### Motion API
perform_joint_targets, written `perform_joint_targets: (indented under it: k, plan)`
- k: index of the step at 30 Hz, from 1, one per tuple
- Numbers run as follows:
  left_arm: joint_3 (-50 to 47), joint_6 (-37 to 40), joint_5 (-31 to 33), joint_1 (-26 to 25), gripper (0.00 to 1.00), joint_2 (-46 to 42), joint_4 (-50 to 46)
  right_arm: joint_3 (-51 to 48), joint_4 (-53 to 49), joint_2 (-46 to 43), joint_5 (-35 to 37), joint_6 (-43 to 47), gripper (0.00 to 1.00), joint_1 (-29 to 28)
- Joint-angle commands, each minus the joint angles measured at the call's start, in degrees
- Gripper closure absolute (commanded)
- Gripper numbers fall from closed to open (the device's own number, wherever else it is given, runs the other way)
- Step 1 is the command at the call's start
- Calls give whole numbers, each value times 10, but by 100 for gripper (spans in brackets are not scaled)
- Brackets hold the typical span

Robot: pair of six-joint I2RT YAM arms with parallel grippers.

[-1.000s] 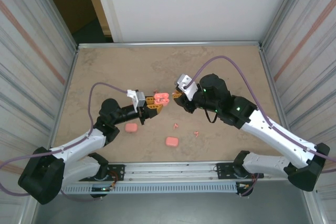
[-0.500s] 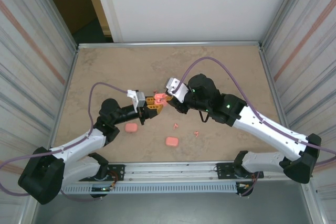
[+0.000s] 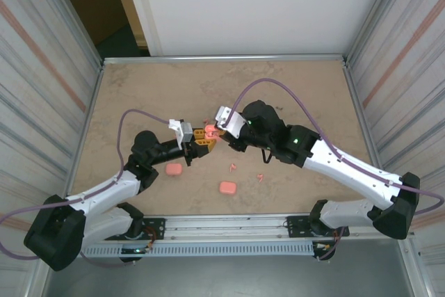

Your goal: Insert the wireless bluetooth earbuds into the charging case

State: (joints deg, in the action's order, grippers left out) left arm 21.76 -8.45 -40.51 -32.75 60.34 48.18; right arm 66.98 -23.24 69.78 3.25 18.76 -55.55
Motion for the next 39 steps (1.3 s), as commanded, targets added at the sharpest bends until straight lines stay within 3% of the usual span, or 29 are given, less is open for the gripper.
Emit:
perform_joint_targets:
  k: [1,34,39]
  plan:
    - [19,-2,-5,-5,100,-1,13,21,-16,3,18,18,82,-7]
    - [13,-6,6,-6,100,-1,30,11,-30,-14,-47,10,78,-11]
    - [12,-6,6,-7,100,-1,31,11,-31,-15,-48,9,74,-11]
